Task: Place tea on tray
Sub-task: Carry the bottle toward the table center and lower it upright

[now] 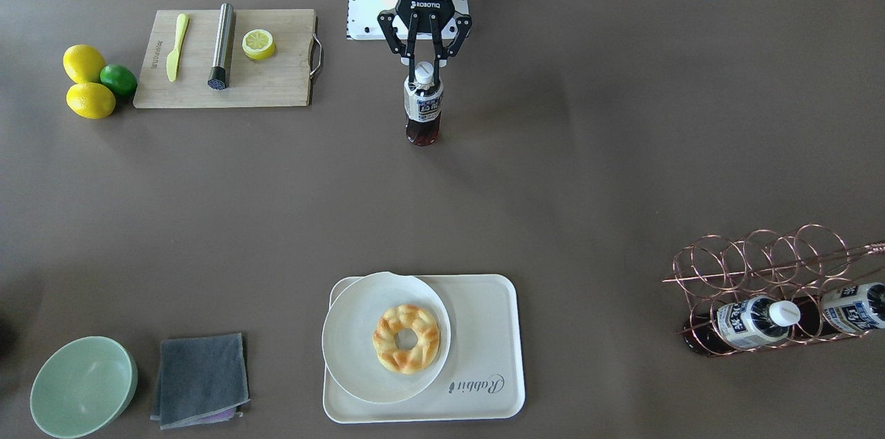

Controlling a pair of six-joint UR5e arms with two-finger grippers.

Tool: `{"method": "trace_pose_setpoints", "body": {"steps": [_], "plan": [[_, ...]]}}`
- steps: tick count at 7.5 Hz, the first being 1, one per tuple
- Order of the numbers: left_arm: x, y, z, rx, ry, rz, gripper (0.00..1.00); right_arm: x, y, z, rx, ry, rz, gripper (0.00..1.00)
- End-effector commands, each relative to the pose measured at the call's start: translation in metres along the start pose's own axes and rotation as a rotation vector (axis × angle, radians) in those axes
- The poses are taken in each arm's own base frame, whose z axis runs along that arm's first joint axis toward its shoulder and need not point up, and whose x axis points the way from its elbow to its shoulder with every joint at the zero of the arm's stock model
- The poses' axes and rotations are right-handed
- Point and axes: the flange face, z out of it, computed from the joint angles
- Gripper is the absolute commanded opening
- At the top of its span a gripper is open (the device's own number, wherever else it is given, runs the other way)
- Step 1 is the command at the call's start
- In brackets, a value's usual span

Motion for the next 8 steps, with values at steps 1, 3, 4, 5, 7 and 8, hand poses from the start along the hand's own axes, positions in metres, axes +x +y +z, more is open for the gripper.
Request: {"method": "trace_pose_setpoints", "body": {"steps": [1,3,4,5,7,8], "plan": [[0.004,0.008,0.001,0.0,0.005,0.006,0.12,-0.003,-0.001,-0.002,0.003,-0.009,-0.003,1.0],[0.004,0.012,0.001,-0.003,0.013,0.009,0.71,-0.004,-0.002,-0.003,0.006,-0.012,-0.006,1.0],[0.005,0.01,-0.003,-0.002,0.022,0.005,0.76,-0.008,-0.008,-0.005,0.012,-0.013,-0.015,1.0],[0.004,0.007,-0.007,0.001,0.029,0.003,0.83,-0.021,-0.015,-0.017,0.035,-0.026,-0.035,1.0],[-0.018,-0.025,-0.024,0.021,0.055,0.012,0.96,-0.082,-0.033,-0.046,0.077,-0.09,0.051,1.0],[-0.055,-0.044,-0.015,-0.051,0.048,0.046,0.96,-0.119,-0.045,-0.049,0.078,-0.113,0.111,1.0]]}}
